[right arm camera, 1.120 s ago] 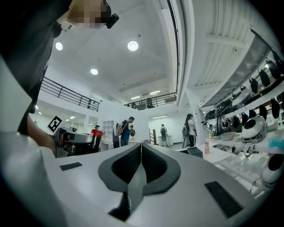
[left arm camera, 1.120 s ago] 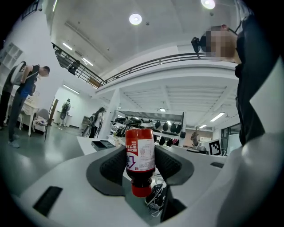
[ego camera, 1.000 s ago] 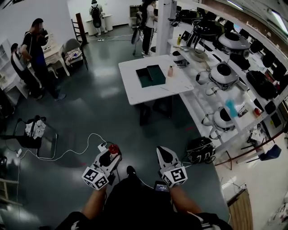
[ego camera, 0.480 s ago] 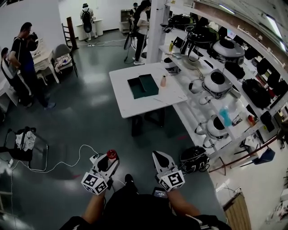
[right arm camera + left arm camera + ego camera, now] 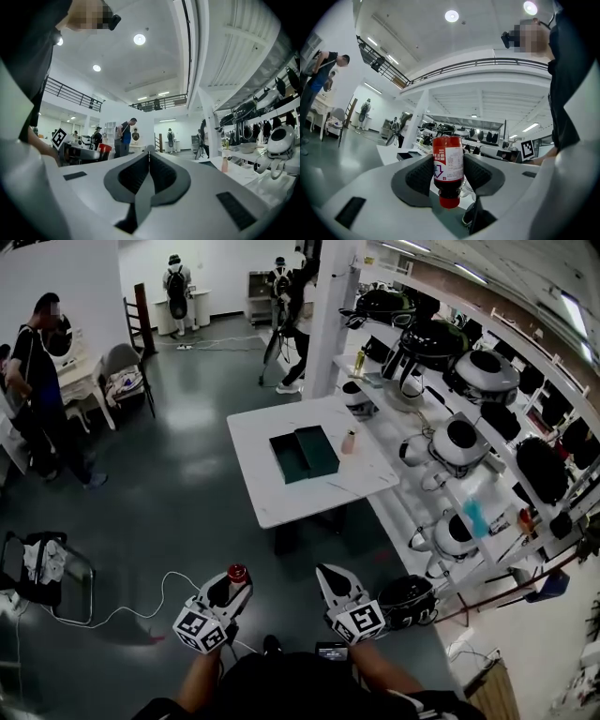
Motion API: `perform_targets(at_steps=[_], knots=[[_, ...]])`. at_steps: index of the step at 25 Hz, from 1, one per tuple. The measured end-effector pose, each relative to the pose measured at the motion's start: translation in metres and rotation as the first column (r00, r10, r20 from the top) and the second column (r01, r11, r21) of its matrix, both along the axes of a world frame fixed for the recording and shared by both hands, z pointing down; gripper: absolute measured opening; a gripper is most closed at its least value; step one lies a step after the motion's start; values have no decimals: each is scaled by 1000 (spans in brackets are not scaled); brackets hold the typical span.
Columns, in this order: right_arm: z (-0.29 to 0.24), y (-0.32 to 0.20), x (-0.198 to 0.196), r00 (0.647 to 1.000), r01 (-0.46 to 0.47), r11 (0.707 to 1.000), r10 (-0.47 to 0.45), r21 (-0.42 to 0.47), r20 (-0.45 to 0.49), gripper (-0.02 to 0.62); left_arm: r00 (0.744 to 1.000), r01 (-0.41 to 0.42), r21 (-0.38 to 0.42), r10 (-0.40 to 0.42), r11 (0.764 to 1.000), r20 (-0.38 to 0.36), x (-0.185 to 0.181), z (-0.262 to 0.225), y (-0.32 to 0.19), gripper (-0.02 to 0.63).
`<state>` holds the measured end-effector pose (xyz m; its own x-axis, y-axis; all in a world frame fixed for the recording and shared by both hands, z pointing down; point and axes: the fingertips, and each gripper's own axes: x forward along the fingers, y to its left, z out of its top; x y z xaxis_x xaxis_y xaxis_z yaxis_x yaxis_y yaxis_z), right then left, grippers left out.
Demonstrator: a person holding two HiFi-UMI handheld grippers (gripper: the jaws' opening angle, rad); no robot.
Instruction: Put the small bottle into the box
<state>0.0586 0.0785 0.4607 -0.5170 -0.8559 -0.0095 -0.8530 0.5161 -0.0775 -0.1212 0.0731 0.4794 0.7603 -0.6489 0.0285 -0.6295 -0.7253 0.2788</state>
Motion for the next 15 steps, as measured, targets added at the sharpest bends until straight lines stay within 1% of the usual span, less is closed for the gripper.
perform_targets(at_steps=[3, 7, 10, 15], knots=[[-12, -35, -8, 1000, -5, 1000, 6, 28, -16, 32, 1000, -16, 4, 16, 1000, -4, -9, -3, -36, 216], [-16, -68, -14, 1000, -19, 999, 20, 48, -20, 32, 999, -37, 24, 37, 999, -5, -15, -6, -75, 216], [-13, -87, -18, 999, -14, 999, 15, 37, -32, 32, 999, -39, 34, 40, 999, -14, -18, -9, -98, 216], [-4, -121, -20, 1000, -19, 1000, 19, 9, -6, 32, 999, -41, 18, 41, 999, -8, -20, -1, -133, 216]])
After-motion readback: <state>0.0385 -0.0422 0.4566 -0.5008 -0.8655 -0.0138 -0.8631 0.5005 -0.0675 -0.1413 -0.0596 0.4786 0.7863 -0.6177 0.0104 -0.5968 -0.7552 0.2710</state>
